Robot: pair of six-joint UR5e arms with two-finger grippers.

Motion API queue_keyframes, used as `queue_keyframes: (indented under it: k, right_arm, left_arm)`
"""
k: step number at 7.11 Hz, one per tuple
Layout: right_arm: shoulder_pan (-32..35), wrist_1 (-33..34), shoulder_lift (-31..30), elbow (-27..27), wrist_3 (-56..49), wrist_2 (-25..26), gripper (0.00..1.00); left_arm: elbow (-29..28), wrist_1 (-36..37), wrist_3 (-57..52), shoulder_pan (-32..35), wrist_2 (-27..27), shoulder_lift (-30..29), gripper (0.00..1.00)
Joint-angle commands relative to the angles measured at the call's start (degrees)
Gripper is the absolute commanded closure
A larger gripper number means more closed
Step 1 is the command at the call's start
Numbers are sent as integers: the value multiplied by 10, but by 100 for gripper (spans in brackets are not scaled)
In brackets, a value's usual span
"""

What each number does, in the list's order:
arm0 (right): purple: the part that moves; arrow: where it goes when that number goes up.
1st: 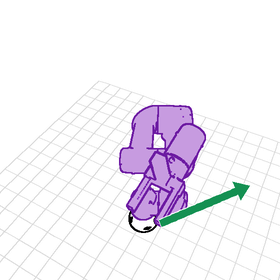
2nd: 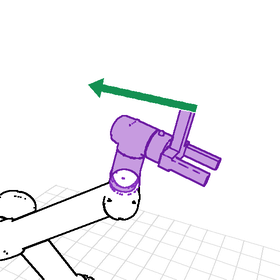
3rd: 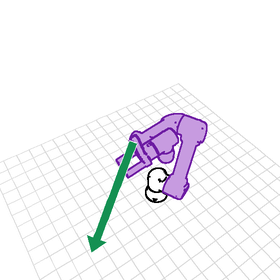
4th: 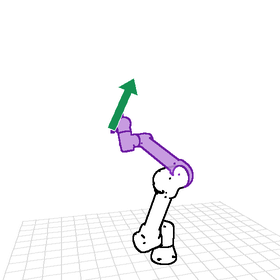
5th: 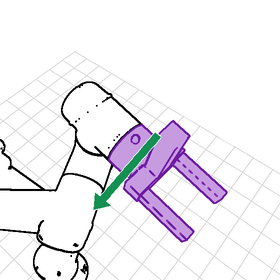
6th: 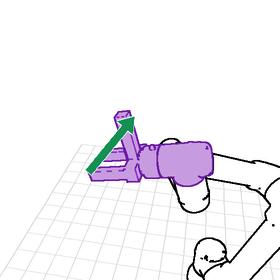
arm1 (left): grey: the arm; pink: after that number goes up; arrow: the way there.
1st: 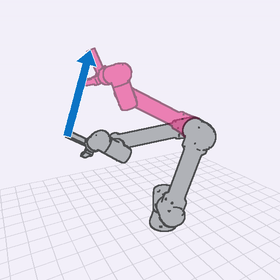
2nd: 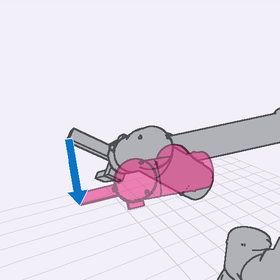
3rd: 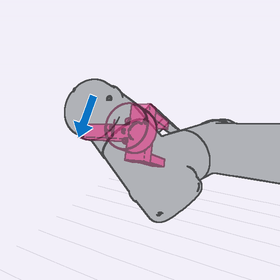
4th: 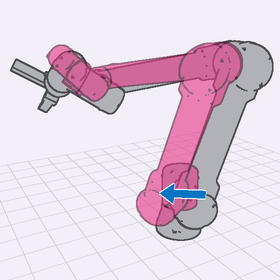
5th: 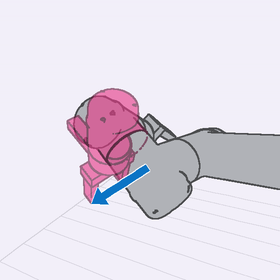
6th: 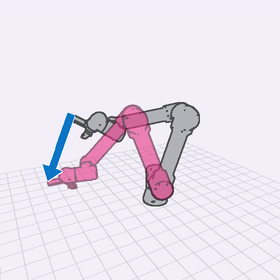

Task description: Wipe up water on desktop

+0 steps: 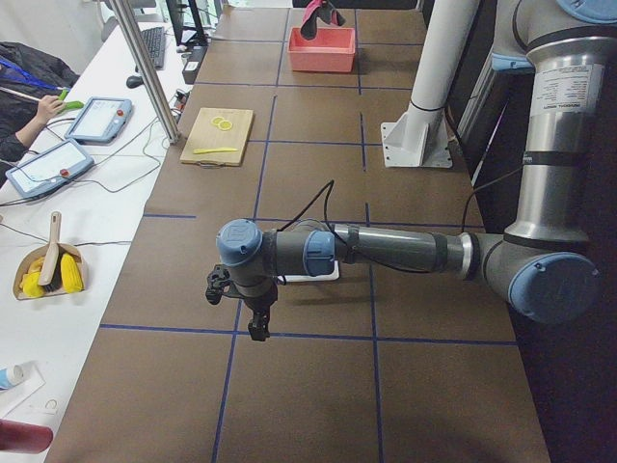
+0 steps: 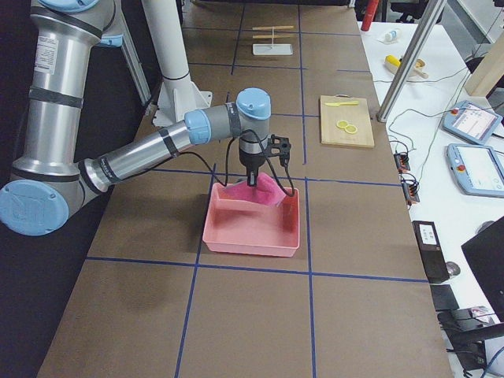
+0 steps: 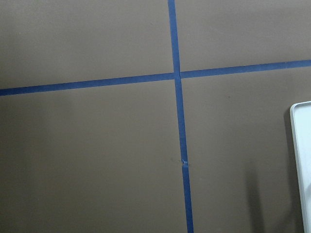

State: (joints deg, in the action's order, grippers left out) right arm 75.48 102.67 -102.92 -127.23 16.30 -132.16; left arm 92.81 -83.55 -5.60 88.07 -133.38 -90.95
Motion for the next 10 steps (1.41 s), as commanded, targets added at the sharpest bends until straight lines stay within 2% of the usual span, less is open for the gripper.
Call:
queue_keyframes:
  k: [1, 2, 4, 6, 8, 9, 10]
  right_arm:
    - [2, -5, -5, 18, -10, -1, 29]
    - [2, -10, -4, 18, -11, 0, 0]
    - [16, -11, 14, 44, -10, 2, 0]
    - [33, -11, 17, 48, -33, 1, 0]
    - [88, -12, 16, 106, -185, -5, 0]
    - [105, -52, 16, 143, -215, -6, 0]
    - [117, -166, 8, 216, -214, -6, 0]
  left_arm:
    - [-1, -1, 1, 0, 0, 0, 0]
    - [-1, -2, 0, 0, 0, 0, 0]
    - [-2, -2, -3, 0, 0, 2, 0]
    - [-4, -2, -4, 0, 0, 2, 0]
    - [-8, -2, -4, 0, 0, 1, 0]
    - [-8, -2, -4, 0, 0, 1, 0]
    - [-8, -2, -4, 0, 0, 1, 0]
